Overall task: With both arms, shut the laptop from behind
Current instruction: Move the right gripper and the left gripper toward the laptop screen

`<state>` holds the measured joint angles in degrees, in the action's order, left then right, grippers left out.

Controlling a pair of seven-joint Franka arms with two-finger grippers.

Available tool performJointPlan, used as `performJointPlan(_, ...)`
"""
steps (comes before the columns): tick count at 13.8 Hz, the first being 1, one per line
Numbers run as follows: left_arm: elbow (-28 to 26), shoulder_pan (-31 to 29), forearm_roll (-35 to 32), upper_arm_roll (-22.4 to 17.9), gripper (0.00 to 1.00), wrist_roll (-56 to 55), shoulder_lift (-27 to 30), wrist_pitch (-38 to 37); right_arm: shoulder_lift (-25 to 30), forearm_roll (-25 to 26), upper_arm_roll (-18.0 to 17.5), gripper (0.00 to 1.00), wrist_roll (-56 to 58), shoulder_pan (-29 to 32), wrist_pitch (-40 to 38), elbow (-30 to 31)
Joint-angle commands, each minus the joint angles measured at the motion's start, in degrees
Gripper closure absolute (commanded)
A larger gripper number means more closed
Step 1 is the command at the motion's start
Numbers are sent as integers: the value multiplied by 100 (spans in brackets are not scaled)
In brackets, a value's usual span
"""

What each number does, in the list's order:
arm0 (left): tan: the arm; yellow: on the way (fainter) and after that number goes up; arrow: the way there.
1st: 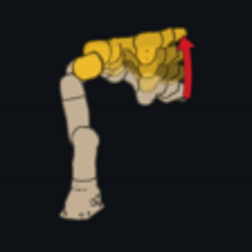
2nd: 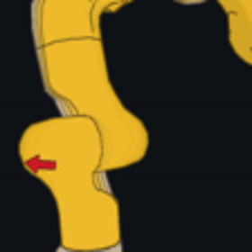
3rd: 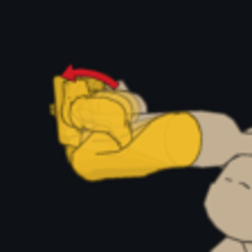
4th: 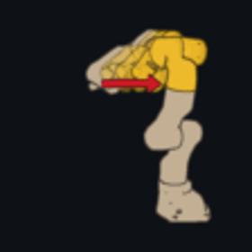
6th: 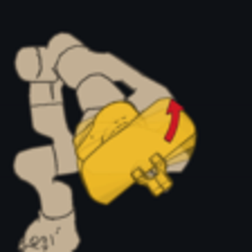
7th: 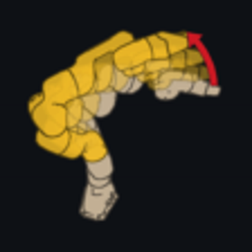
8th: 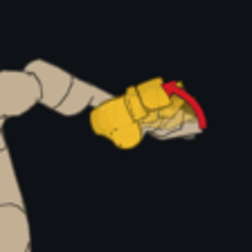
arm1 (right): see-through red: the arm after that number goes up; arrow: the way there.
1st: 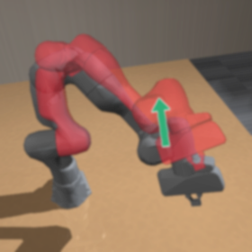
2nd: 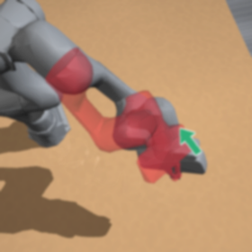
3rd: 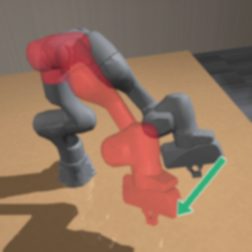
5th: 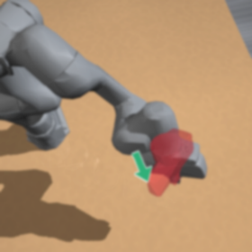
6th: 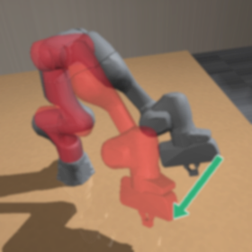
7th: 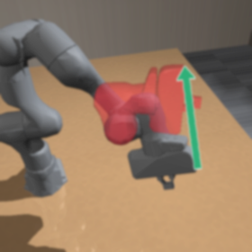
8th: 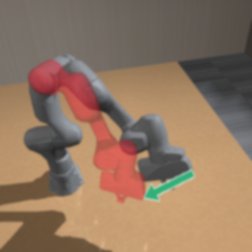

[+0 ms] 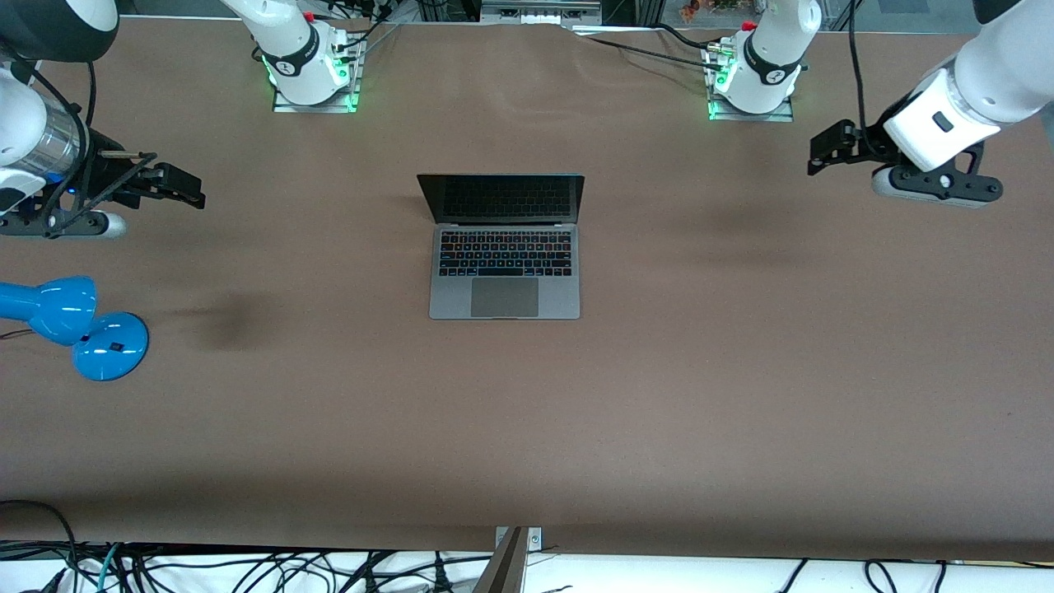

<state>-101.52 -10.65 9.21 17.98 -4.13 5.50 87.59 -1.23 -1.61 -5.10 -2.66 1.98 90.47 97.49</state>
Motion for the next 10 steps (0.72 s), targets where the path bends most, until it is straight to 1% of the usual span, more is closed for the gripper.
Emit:
performJointPlan(1, -52, -7, 300, 423, 0, -780, 57, -40, 88, 55, -61, 0, 126, 66, -12, 68)
performJointPlan(5, -43, 1, 318, 1276, 0, -1721, -110, 21, 114, 47, -79, 0, 91, 57, -12, 85)
performJointPlan(8, -52, 1, 318, 1708, 0, -2231, -189, 48, 18, -49, -105, 0, 134, 48, 110, 321)
performJointPlan(10, -43, 1, 327, 1884, 0, -2391, -268, 100, -96, -76, -420, 0, 134, 48, 304, 585)
